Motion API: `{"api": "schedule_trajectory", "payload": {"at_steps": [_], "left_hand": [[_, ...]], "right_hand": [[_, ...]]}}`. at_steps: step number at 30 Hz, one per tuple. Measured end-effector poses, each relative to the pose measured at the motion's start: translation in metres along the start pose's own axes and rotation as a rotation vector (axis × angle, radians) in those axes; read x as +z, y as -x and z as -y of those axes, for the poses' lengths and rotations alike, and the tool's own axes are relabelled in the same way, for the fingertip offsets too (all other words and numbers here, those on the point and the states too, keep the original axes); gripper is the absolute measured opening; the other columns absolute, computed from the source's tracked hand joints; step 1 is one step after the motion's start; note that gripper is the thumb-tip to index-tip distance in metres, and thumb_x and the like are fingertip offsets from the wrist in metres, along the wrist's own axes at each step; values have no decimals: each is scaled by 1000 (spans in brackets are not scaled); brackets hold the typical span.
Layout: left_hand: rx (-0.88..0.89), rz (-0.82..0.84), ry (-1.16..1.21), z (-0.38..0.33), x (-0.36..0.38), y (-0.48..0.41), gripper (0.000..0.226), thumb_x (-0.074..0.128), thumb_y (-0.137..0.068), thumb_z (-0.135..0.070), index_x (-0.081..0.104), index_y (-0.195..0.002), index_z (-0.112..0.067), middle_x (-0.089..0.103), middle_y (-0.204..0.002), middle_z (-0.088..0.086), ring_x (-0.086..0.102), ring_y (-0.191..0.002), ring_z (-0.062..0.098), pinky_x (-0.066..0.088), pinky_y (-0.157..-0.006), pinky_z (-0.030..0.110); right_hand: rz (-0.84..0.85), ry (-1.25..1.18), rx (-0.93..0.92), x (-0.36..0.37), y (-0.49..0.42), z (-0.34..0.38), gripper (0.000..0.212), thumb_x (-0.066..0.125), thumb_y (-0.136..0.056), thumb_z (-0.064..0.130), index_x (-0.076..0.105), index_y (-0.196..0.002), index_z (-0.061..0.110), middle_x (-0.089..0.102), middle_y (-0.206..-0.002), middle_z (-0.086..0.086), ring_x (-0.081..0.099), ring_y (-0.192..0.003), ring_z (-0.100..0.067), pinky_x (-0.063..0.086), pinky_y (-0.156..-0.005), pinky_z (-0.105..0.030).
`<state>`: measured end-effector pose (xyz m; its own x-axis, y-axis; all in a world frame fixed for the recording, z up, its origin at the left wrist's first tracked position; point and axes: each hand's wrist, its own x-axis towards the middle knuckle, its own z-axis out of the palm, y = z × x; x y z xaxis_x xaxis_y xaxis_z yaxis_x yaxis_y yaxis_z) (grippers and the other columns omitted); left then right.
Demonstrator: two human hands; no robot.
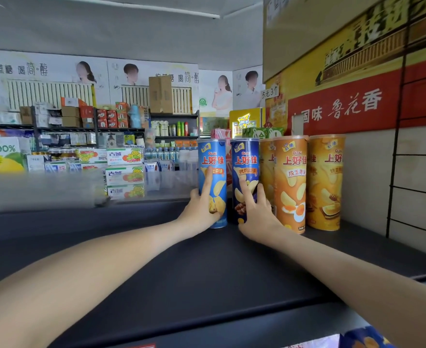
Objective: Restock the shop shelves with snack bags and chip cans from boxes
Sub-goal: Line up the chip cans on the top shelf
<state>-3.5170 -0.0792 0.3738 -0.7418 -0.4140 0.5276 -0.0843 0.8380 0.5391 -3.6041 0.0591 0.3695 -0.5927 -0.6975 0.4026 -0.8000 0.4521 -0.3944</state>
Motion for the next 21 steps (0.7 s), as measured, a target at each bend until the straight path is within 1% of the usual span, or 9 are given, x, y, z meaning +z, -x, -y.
{"api": "schedule_trajectory", "payload": {"at_steps": [5,9,12,14,16,18,19,20,21], "left_hand": [[-1,16,20,2,2,-1,112,68,-88,-15,-27,-126,-61,32,-132,14,51,-118,26,43,-96,28],[6,8,21,2,3,-1,111,68,-89,-15,-27,-125,-62,32,-133,15,52,-119,26,45,-97,32],[-12,-11,13,1,5,1,110,67,-89,-17,-28,-128,-58,32,-134,15,51,-119,26,45,-97,32],[-15,-35,17,-1,5,4,115,69,-88,-18,-31,-127,-58,31,-138,15,50,-122,26,45,-97,32],[-15,-43,50,-6,5,10,124,74,-83,-17,-33,-122,-66,32,-142,13,50,-124,25,48,-100,36],[-68,-12,81,-8,3,15,131,79,-74,-21,-32,-121,-72,37,-142,10,52,-123,23,51,-98,44],[-107,6,72,-14,-2,23,131,80,-70,-26,-30,-127,-70,41,-141,8,53,-121,21,51,-97,45],[-148,28,60,-24,-10,34,129,80,-70,-30,-25,-137,-63,43,-140,4,53,-118,19,52,-95,41],[-199,52,46,-34,-17,47,124,78,-74,-29,-20,-146,-52,45,-136,0,53,-112,15,51,-91,32]], "right_hand": [[-7,7,12,0,1,0,103,60,-90,9,-19,-149,36,-18,-159,-12,0,-147,-38,13,-118,-44],[-2,7,24,0,1,2,104,60,-89,8,-20,-149,37,-19,-158,-12,-1,-147,-37,14,-118,-44],[-23,19,16,0,2,4,104,60,-88,8,-19,-149,36,-19,-158,-12,-2,-147,-37,13,-118,-45],[-37,14,4,-2,4,5,103,60,-88,8,-18,-150,34,-19,-158,-12,-4,-147,-37,13,-118,-46],[-41,-12,0,-4,9,6,101,60,-88,9,-16,-151,33,-18,-159,-12,-5,-147,-37,13,-118,-46],[-51,-114,-16,-5,13,10,101,62,-87,11,-12,-152,32,-11,-159,-12,0,-148,-35,17,-119,-45],[-61,-208,-35,-6,16,13,102,64,-86,12,-10,-153,31,-5,-159,-12,7,-147,-33,22,-118,-45],[-73,-308,-43,-8,19,18,103,66,-84,13,-8,-153,30,3,-157,-13,15,-146,-32,26,-117,-45],[-89,-390,-33,-9,22,22,102,68,-83,14,-5,-154,29,12,-154,-14,23,-143,-32,31,-114,-46]]}}
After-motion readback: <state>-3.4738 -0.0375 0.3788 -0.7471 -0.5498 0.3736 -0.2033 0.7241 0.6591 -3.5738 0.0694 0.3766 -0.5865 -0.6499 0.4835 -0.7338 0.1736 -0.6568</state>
